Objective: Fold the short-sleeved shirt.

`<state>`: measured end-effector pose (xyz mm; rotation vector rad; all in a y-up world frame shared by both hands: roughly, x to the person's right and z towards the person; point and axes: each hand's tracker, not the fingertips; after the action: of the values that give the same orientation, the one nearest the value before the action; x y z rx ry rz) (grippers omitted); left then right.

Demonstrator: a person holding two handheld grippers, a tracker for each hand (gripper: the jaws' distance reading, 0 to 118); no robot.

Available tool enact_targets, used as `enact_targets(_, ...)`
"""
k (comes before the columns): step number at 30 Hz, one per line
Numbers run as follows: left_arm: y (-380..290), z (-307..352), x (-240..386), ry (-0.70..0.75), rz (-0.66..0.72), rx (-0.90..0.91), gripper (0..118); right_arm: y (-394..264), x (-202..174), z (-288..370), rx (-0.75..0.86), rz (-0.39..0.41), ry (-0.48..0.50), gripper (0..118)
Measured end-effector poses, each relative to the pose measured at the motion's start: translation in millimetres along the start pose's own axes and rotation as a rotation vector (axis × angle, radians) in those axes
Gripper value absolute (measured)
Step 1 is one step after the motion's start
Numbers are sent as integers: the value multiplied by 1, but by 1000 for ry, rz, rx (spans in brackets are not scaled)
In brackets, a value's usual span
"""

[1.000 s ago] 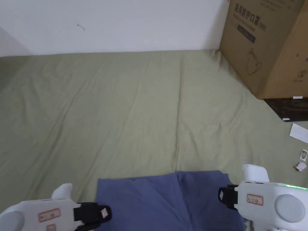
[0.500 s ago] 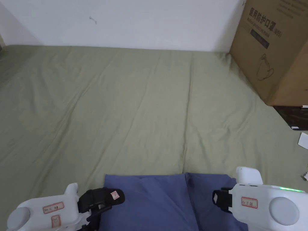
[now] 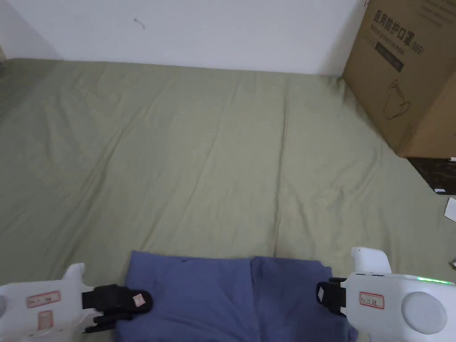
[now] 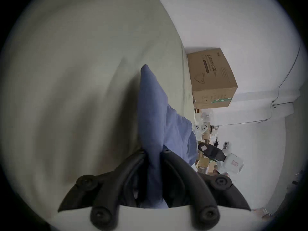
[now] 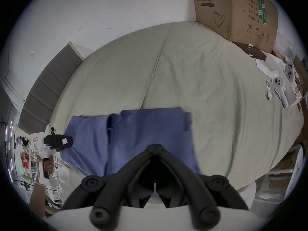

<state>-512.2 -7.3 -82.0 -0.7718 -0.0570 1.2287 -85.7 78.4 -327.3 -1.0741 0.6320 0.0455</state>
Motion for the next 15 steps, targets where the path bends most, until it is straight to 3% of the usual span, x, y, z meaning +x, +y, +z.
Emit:
enact_targets(4,17,47,-9,141,-24,38,9,-1,-2,-1,-4,5,3,0)
enact_targets(7,24,73,-12,168,-4,46,9,-4,-2,-5,-9,2,5,0)
enact_targets(15,9,76,38,249,-85,94,9,-8,-4,-8,-26,3,21,0)
